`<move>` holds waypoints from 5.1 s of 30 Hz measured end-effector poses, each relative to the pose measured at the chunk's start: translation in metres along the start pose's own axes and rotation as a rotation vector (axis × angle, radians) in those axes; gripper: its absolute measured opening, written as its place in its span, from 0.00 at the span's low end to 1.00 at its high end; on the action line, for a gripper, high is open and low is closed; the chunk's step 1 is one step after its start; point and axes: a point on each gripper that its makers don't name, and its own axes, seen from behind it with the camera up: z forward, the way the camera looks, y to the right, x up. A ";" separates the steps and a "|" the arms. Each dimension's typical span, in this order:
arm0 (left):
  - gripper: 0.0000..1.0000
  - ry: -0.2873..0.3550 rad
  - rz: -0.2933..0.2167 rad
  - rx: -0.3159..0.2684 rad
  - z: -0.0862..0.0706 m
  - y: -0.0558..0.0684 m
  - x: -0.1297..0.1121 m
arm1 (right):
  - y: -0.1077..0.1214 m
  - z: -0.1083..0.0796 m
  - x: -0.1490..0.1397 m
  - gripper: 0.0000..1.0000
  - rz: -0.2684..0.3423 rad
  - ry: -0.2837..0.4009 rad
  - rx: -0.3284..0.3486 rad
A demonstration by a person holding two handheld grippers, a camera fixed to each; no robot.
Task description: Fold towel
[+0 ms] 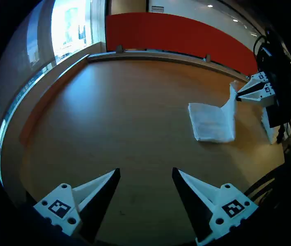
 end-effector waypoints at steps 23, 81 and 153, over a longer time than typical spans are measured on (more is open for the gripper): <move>0.94 -0.014 -0.021 -0.012 0.005 -0.004 -0.006 | -0.057 0.085 0.001 0.06 0.062 -0.059 0.158; 0.94 -0.024 -0.018 0.004 0.005 -0.010 -0.009 | -0.074 0.037 -0.103 0.65 0.273 -0.167 0.029; 0.94 0.041 0.016 -0.020 -0.006 0.000 0.022 | 0.025 -0.044 0.041 0.02 0.280 0.160 -0.162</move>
